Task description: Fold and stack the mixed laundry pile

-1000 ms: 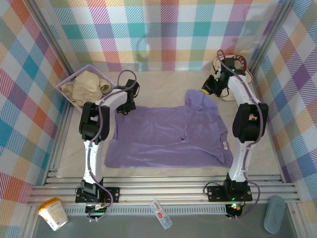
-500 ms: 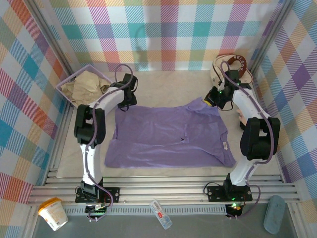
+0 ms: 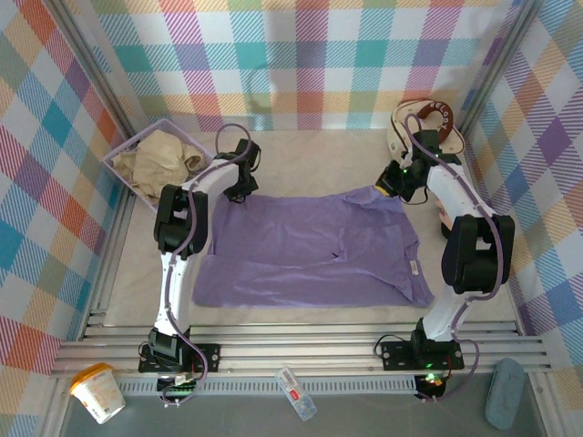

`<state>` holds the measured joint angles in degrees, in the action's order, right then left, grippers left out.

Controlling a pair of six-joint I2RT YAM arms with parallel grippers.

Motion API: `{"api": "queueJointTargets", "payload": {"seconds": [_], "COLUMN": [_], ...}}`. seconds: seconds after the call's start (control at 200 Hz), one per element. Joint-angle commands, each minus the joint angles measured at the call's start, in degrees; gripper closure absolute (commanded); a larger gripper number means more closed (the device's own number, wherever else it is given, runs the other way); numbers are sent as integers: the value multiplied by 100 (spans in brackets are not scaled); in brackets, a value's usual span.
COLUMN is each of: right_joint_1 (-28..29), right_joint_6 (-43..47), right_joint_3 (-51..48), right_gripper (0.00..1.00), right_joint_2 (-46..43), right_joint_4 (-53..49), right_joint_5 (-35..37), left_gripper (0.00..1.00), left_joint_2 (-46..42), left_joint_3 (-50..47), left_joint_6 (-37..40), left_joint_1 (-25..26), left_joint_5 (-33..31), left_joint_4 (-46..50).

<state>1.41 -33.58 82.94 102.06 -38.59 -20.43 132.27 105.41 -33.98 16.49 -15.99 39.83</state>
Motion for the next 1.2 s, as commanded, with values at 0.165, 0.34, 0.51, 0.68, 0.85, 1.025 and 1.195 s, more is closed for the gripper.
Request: {"api": "queueJointTargets", "payload": {"seconds": [0.165,0.34,0.51,0.68,0.85,1.025,1.195], "right_joint_1": [-42,-43,-77,-271,-626,-730,-730], "right_joint_6": [112,-11,-33,81,73,100,-51], "right_joint_3": [294,6,-441,-1007,-1682,-2162,-2655], "right_gripper": [100,100,100,100,100,100,100], "right_joint_2": [-49,-802,-1703,-2314,-2857,-3537,-4154], "right_joint_4": [-296,-450,-766,-1002,-1172,-1357,-1343], "right_joint_5": [363,751,1218,1314,1243,1251,413], "left_gripper": [100,100,99,99,99,97,91], "left_joint_2": [-671,-1232,-1734,-2241,-3009,-3925,-4673], "left_joint_3": [-678,-799,-1061,-1682,-2435,-3187,-4006], "left_joint_6": [300,749,1117,1349,1290,1271,946], "left_joint_1": [-60,-58,-58,-58,-51,133,638], "left_joint_5": [206,357,368,138,-77,-149,-147], "left_joint_4": [217,312,376,420,575,876,1247]}}
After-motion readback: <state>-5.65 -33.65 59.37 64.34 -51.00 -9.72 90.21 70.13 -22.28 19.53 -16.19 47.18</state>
